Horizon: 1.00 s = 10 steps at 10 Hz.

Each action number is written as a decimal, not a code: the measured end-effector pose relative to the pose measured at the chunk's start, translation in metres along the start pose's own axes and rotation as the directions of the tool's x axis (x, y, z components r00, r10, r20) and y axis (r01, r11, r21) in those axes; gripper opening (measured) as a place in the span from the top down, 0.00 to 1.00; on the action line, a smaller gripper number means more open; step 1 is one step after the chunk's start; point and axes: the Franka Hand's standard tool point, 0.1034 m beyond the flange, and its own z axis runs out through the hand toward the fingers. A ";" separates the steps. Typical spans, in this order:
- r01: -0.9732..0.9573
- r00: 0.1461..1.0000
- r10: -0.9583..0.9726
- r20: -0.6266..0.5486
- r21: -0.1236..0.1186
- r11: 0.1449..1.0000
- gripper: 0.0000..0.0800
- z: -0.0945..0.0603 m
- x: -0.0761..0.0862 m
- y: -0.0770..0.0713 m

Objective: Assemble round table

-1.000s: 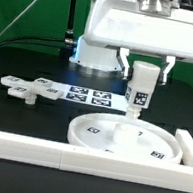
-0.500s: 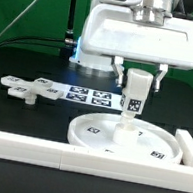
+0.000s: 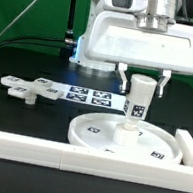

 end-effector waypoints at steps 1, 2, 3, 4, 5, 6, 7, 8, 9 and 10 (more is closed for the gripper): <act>-0.001 1.000 0.001 0.003 0.000 1.000 0.49 0.001 -0.001 0.001; -0.001 1.000 0.001 0.006 0.000 1.000 0.49 0.002 -0.002 0.001; -0.002 1.000 0.002 0.009 -0.001 1.000 0.49 0.003 -0.004 0.003; -0.001 1.000 0.001 0.012 -0.002 1.000 0.49 0.005 -0.005 0.004; -0.001 1.000 0.001 0.015 -0.001 1.000 0.49 0.006 -0.007 0.005; -0.002 1.000 0.002 0.020 -0.001 1.000 0.49 0.008 -0.009 0.004; -0.001 1.000 0.001 0.012 -0.003 1.000 0.49 0.010 -0.009 0.004; -0.001 1.000 0.001 -0.008 -0.007 1.000 0.49 0.011 -0.007 0.005; 0.000 1.000 0.000 -0.016 -0.009 1.000 0.49 0.011 -0.007 0.004; 0.000 1.000 0.000 -0.020 -0.010 1.000 0.49 0.011 -0.008 0.004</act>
Offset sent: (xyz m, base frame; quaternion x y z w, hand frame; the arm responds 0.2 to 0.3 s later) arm 0.0017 -0.0060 -0.0059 0.0020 0.0047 -0.0047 1.0000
